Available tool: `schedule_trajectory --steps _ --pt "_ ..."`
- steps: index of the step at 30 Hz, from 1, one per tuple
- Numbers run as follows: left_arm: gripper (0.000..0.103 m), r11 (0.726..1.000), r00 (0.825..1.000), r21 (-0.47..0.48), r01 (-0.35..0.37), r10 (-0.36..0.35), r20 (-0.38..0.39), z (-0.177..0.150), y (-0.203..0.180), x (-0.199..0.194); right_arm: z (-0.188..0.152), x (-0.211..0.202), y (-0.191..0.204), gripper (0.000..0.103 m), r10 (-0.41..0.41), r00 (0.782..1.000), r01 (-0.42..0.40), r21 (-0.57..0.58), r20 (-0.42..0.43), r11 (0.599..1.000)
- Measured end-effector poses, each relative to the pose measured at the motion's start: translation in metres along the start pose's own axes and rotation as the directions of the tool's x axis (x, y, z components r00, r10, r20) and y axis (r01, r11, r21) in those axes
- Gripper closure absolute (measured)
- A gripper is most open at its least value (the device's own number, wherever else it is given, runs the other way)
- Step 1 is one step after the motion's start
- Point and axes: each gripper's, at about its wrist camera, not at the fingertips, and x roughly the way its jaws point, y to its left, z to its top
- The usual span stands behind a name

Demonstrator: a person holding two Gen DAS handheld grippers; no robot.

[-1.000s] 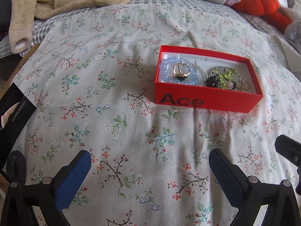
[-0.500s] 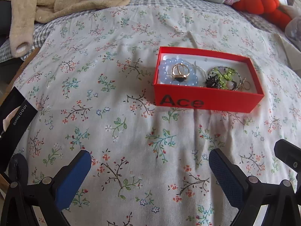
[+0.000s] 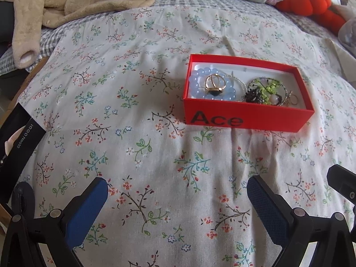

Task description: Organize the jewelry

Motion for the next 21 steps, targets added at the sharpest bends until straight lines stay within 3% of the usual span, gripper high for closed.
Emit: schedule_trajectory --steps 21 --pt "0.0 1.0 1.0 0.008 -0.004 0.004 0.0 0.0001 -0.0004 0.0004 -0.0004 0.0001 0.0005 0.002 -0.002 1.0 0.002 -0.001 0.0 1.0"
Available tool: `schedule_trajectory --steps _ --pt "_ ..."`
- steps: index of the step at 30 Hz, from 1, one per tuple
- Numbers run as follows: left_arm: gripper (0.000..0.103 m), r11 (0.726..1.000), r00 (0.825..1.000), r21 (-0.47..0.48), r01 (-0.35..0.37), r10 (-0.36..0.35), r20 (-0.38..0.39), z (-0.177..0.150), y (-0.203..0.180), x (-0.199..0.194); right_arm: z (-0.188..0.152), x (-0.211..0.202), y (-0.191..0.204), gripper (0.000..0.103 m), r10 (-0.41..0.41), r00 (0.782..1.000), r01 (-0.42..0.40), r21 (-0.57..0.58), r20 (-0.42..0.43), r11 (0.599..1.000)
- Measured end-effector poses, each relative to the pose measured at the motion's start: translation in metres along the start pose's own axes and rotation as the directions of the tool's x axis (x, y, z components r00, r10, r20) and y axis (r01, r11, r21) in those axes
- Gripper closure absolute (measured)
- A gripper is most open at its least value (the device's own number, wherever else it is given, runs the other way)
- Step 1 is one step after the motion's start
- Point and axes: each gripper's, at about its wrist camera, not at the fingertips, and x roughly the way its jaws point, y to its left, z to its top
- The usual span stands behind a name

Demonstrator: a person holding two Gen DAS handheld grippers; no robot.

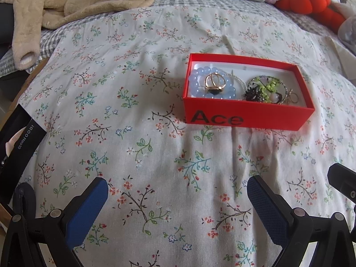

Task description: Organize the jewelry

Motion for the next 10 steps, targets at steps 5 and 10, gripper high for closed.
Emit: schedule_trajectory --steps 5,10 --pt "0.0 1.0 1.0 0.006 0.002 -0.002 -0.009 -0.001 -0.001 0.003 0.0 0.0 0.0 0.002 0.0 1.0 0.0 0.0 0.0 1.0" --pt "0.0 0.999 0.999 0.011 0.031 -0.03 -0.046 -0.003 -0.002 0.014 -0.001 0.001 0.001 0.002 0.004 1.0 -0.004 -0.002 -0.006 1.0"
